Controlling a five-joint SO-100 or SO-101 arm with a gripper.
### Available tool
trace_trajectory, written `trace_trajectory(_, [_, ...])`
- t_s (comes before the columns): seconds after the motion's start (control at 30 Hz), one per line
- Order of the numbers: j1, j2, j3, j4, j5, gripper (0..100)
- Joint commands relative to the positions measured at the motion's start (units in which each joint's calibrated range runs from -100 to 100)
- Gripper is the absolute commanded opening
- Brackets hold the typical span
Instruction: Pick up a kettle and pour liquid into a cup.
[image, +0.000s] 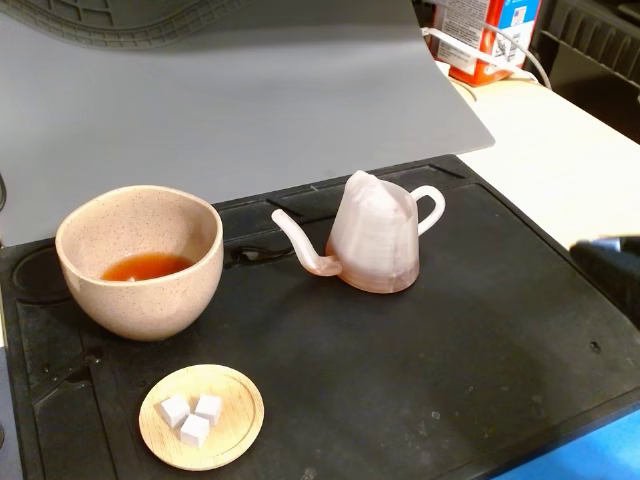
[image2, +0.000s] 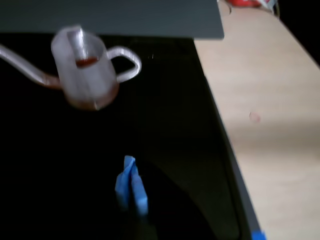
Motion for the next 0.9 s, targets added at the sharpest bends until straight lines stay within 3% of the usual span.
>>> trace_trajectory(0.0, [-0.2, -2.4, 0.2, 9.9, -0.1, 1])
trace_trajectory(0.53, [-0.2, -5.3, 0.2, 40.2, 0.4, 1])
trace_trajectory(0.87, [0.2, -5.0, 0.2, 42.9, 0.4, 1])
